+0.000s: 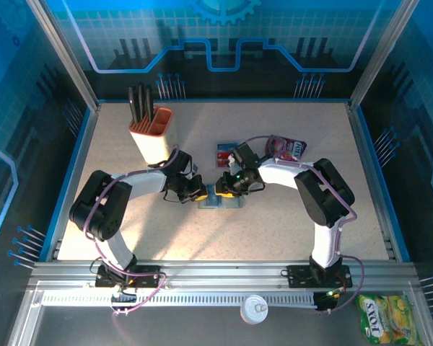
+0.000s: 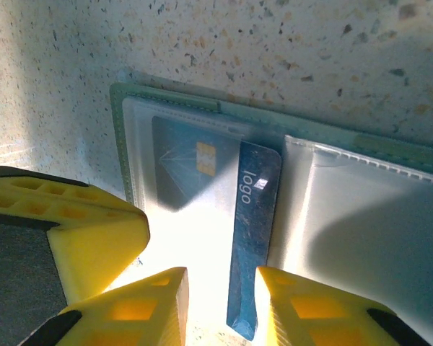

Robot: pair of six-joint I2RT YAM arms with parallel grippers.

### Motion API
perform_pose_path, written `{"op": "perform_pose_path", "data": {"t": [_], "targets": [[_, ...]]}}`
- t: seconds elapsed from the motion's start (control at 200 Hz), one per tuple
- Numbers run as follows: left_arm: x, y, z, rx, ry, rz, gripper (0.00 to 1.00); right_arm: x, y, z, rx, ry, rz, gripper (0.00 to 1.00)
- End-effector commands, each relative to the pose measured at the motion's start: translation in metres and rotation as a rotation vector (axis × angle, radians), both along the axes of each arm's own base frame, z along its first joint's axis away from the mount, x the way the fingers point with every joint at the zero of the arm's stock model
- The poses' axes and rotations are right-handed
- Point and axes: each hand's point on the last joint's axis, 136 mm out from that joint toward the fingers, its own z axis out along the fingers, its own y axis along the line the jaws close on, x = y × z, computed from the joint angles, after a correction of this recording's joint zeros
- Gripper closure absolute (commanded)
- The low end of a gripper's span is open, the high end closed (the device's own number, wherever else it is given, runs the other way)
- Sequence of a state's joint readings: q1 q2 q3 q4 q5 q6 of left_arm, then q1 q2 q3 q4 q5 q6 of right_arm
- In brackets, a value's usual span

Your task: Take the credit cards out of the card holder

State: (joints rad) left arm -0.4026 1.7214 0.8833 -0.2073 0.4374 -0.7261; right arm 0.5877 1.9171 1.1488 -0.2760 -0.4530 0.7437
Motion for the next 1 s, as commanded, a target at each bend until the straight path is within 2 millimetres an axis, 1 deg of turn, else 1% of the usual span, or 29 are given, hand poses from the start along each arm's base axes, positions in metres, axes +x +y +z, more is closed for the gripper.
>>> {"op": "perform_pose_path", "data": {"t": [0.0,0.18,0.465,0.645,0.815,0.995], "targets": [[-0.002,0.001,-0.003,0.025,0.017,-0.021,1.00,-0.002,-0.004,-0.008,-0.002,0.034,-0.008,0.68],[-0.006,0.004,-0.010,0.046,0.041,-0.019,1.00,-0.003,-0.004,-0.014,-0.013,0.043,-0.007,0.68],[-0.009,0.005,-0.017,0.058,0.068,-0.024,1.00,-0.005,-0.004,-0.017,-0.009,0.053,-0.004,0.68],[-0.009,0.006,-0.018,0.063,0.072,-0.024,1.00,-0.004,0.002,-0.012,0.043,0.050,-0.010,0.70],[-0.010,0.006,-0.017,0.064,0.075,-0.030,1.00,-0.001,0.001,-0.004,0.049,0.027,-0.020,0.74],[-0.010,0.007,-0.017,0.071,0.075,-0.029,1.00,-0.001,-0.001,-0.002,0.051,0.019,-0.024,0.79]]}}
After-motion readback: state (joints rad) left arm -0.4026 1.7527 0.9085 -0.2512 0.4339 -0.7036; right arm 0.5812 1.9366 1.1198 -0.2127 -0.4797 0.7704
